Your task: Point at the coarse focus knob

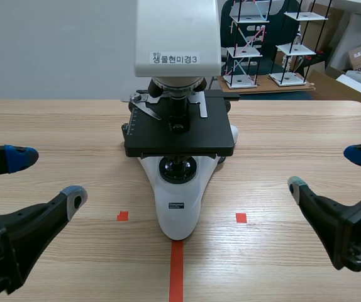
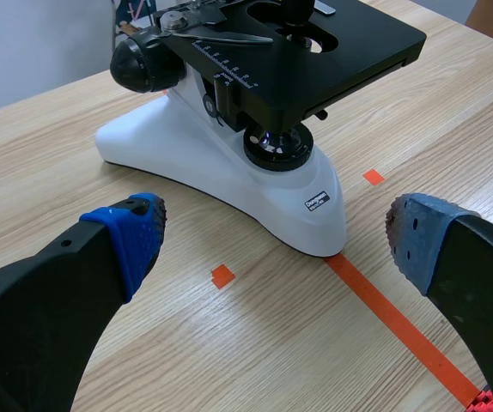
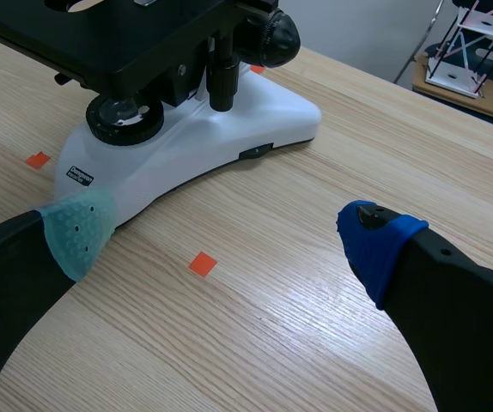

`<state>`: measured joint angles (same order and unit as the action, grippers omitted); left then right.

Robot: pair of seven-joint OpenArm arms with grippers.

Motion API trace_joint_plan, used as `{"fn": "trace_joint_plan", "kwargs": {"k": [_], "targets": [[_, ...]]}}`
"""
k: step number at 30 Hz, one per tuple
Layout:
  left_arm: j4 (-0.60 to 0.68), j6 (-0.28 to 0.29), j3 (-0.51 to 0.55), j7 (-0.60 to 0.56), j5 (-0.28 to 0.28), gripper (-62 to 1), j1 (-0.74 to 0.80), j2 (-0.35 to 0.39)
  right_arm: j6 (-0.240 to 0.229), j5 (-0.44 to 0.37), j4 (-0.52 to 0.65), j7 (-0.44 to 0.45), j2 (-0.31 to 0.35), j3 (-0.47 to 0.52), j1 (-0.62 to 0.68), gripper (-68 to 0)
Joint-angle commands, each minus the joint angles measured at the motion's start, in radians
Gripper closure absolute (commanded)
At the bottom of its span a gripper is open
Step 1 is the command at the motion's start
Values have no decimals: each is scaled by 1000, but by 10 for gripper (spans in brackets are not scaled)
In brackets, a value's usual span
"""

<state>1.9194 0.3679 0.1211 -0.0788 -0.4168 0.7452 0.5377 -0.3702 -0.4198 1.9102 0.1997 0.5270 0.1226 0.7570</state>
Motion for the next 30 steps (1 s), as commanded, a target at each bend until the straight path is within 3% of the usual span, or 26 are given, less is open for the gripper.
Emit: {"fn": "trace_joint_plan", "kwargs": {"k": [1,30], "targets": [[6,0,4,-7,-10,-540,5,-3,4,-11,11,20,10,1,-9,-562],[6,0,4,-7,-10,-540,5,-3,4,-11,11,32,10,1,-9,-562]]}}
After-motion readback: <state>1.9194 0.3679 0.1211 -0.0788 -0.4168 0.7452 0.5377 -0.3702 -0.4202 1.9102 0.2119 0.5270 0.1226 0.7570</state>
